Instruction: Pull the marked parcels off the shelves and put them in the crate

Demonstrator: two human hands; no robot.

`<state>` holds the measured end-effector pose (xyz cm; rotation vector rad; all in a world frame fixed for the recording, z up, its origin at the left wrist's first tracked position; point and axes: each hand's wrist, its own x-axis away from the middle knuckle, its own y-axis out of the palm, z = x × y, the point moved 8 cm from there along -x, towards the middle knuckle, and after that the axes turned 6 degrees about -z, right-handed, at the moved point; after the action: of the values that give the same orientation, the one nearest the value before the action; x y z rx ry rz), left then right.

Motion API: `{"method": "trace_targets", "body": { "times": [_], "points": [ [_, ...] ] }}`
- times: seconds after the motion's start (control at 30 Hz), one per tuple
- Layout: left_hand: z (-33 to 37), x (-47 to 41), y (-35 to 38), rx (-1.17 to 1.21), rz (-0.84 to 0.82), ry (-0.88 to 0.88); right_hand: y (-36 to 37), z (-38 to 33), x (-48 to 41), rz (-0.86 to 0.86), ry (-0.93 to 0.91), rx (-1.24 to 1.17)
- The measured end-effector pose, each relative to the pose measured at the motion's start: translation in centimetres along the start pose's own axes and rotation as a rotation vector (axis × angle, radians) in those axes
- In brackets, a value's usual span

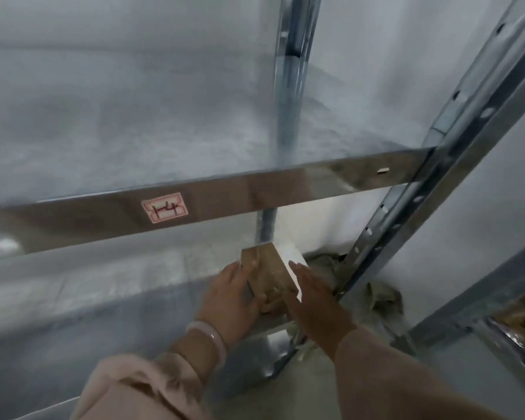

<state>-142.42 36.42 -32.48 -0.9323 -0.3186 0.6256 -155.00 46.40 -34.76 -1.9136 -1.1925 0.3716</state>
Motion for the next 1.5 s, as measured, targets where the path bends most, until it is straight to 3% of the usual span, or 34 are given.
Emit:
{"method": "trace_targets", "body": {
  "times": [0.07, 0.27, 0.43, 0.77, 0.9, 1.0, 1.13, 1.2, 1.33, 1.43, 1.5],
  "points": [
    [-1.8, -0.8, 2.8, 0.08, -0.081, -0.113, 0.8, 0.1, -1.4, -0.039, -0.023, 0.029],
    [-3.8, -2.0, 6.3, 0.293, -0.105, -0.266, 3.0, 1.7, -4.6, -0.126, 0.073, -0.053],
    [-3.5, -2.2, 7.7, 0.458, -0.184, -0.281, 3.6, 1.9, -5.2, -0.181, 0.078, -0.111],
    [-4.2, 3.0, 2.4, 0.936, 0.136, -0.393, 3.2, -4.9, 1.8, -0.114, -0.398, -0.217],
    [-4.7, 4.8, 0.7, 1.21, 0.212, -0.451, 2.4, -7.2, 2.9, -0.112, -0.459, -0.327],
    [-5.0, 5.5, -0.2, 1.439, 0.227, -0.459, 2.3, -7.6, 2.4, -0.118, -0.381, -0.419],
    [-3.9, 6.1, -0.1, 1.778, 0.113, -0.451, 4.2, -7.8, 1.7, -0.344, -0.213, -0.614],
    [-4.1, 6.5, -0.1, 1.74, 0.125, -0.49, 5.0, -8.3, 1.6, -0.396, -0.205, -0.658],
    [-6.1, 7.5, -2.1, 1.14, 0.244, -0.518, 5.1, -8.4, 0.9, -0.302, -0.202, -0.69],
    [-7.1, 8.1, -3.1, 1.06, 0.33, -0.474, 5.9, -8.3, 0.6, -0.301, -0.176, -0.623],
    [-7.3, 8.2, -3.3, 0.979, 0.281, -0.434, 6.6, -8.4, 0.4, -0.298, -0.179, -0.583]
  ]
}}
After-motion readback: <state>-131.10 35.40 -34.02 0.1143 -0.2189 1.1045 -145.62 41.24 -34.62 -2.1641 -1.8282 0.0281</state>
